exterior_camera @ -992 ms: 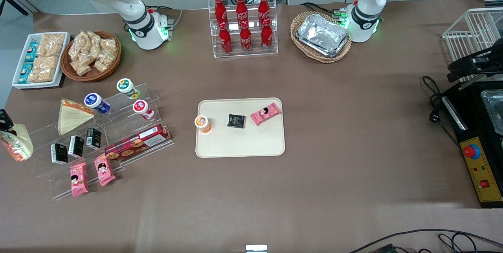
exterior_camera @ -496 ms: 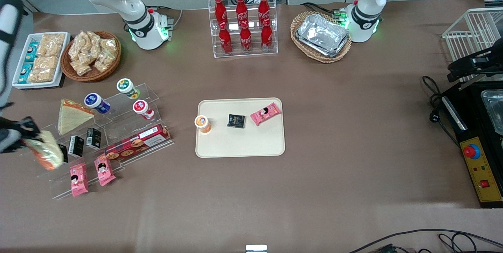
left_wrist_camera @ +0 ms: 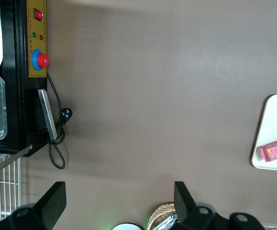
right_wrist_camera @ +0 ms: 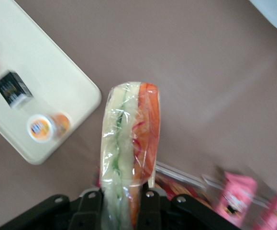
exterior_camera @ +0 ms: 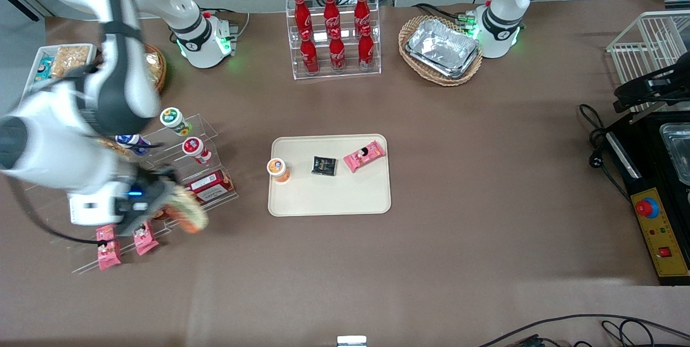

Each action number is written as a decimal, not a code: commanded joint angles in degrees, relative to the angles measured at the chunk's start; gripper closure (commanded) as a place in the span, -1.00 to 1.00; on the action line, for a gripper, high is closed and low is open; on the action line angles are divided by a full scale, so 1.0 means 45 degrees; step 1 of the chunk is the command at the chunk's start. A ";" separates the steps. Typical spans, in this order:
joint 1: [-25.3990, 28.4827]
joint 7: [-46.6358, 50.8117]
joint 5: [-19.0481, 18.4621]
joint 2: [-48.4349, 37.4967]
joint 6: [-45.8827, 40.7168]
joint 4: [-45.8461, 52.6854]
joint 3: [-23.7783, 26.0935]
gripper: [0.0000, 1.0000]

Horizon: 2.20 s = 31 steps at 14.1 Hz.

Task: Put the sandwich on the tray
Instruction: 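Lift the sandwich off the rack and carry it over the white tray, then lower the held sandwich onto the tray beside the black packet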

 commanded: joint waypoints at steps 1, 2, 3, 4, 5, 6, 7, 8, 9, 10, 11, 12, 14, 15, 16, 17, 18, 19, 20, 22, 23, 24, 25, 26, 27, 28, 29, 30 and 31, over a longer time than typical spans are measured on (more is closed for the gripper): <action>-0.0154 0.1381 -0.0158 0.1277 0.0898 0.0703 0.1771 1.00; -0.0135 0.1382 -0.0158 0.1512 0.1229 0.0704 0.2200 1.00; -0.0134 0.1344 -0.0177 0.1707 0.1600 0.0704 0.2649 1.00; -0.0115 0.1343 -0.0197 0.1961 0.1913 0.0704 0.3060 1.00; -0.0076 0.1305 -0.0236 0.2253 0.2206 0.0724 0.3393 1.00; 0.0137 0.1304 -0.0256 0.2546 0.2615 0.0743 0.3667 1.00; 0.0487 0.1285 -0.0372 0.2859 0.3103 0.0743 0.3708 1.00; 0.0877 0.1265 -0.0605 0.3171 0.3610 0.0743 0.3708 1.00; 0.1113 0.1226 -0.0859 0.3464 0.4079 0.0821 0.3728 1.00; 0.1270 0.1071 -0.0958 0.3796 0.4335 0.0957 0.3747 1.00; 0.1407 0.0490 -0.0959 0.4089 0.4531 0.1152 0.3747 1.00; 0.1467 -0.0232 -0.0940 0.4344 0.4785 0.1289 0.3806 1.00; 0.1487 -0.0978 -0.0959 0.4676 0.5312 0.1310 0.4195 1.00; 0.1487 -0.1445 -0.0940 0.4833 0.5566 0.1310 0.4235 1.00; 0.1506 -0.1836 -0.0939 0.4950 0.5781 0.1310 0.4255 1.00; 0.1506 -0.2034 -0.0920 0.5010 0.5803 0.1271 0.4333 1.00; 0.1526 -0.2094 -0.0939 0.5068 0.5803 0.1271 0.4333 1.00; 0.1565 -0.2152 -0.0959 0.5107 0.5803 0.1271 0.4333 1.00; 0.1584 -0.2230 -0.0998 0.5166 0.5803 0.1251 0.4372 1.00; 0.1759 -0.2600 -0.1095 0.5166 0.5803 0.1173 0.4431 1.00; 0.1838 -0.2931 -0.1308 0.5147 0.5803 0.1154 0.4431 1.00; 0.1858 -0.3282 -0.1388 0.5128 0.5803 0.1134 0.4450 1.00; 0.1897 -0.3556 -0.1408 0.5127 0.5784 0.1115 0.4547 1.00; 0.1936 -0.3752 -0.1427 0.5108 0.5783 0.1076 0.4587 1.00; 0.1994 -0.3967 -0.1428 0.5127 0.5783 0.1056 0.4607 1.00; 0.2053 -0.4085 -0.1428 0.5127 0.5783 0.1056 0.4607 1.00; 0.2092 -0.4028 -0.1428 0.5147 0.5783 0.1037 0.4607 0.12; 0.2092 -0.3951 -0.1370 0.5147 0.5803 0.0978 0.4607 -0.97; 0.2073 -0.3950 -0.1311 0.5147 0.5822 0.0900 0.4607 -1.00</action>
